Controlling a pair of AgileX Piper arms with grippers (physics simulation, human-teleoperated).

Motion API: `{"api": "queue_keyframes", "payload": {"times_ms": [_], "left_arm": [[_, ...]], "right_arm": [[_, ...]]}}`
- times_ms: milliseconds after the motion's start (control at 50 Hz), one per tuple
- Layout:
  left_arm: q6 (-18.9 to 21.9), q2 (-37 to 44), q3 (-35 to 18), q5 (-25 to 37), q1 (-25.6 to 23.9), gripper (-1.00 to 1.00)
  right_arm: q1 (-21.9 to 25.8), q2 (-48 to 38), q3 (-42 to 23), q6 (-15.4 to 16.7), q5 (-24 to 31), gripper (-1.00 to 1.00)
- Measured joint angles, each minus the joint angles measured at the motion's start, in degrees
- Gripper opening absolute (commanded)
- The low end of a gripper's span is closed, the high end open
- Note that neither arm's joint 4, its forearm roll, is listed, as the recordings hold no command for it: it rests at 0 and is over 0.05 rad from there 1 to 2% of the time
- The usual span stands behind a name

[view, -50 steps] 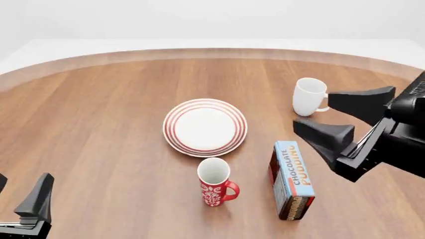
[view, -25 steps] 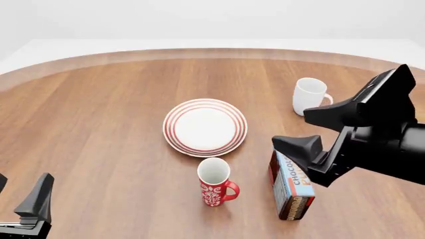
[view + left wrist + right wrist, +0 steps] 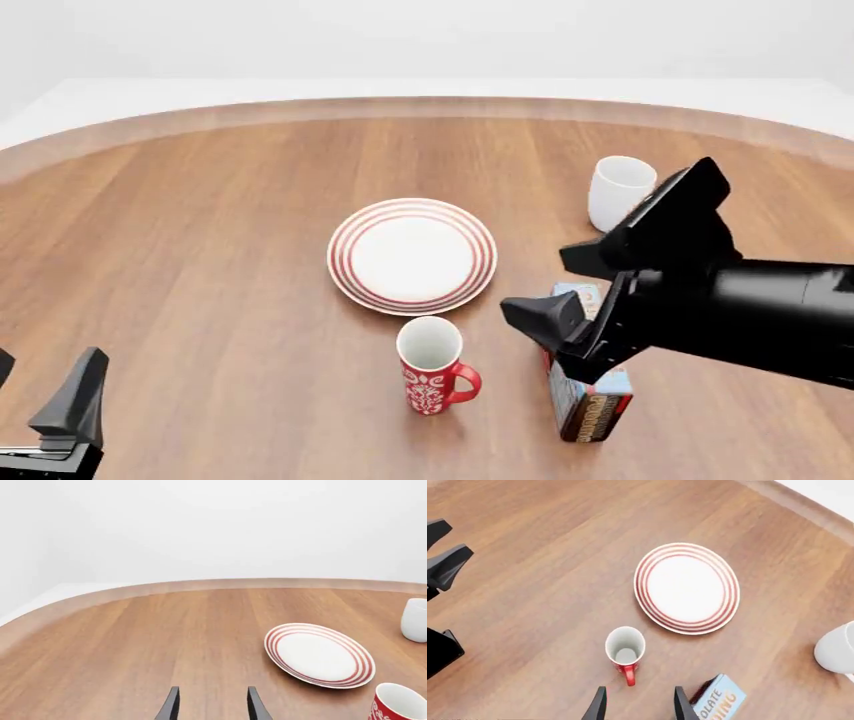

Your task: Pick up the red mug and put it on the plate

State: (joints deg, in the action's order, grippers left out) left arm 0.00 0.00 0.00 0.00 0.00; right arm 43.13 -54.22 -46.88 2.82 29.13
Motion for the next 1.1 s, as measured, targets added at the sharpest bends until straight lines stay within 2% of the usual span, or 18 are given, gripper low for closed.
{"api": "queue_keyframes", "payload": {"times_ms": [660,1100], "left_arm": [[0.0,0.0,0.0,0.0,0.0,1.0],[0.0,0.0,0.0,0.0,0.0,1.0]], "right_arm": [[2.62,-8.13,0.41,-1.96,-2.71,1.0],[2.76,-12.47,0.77,-3.38,-3.92,1.0]]}}
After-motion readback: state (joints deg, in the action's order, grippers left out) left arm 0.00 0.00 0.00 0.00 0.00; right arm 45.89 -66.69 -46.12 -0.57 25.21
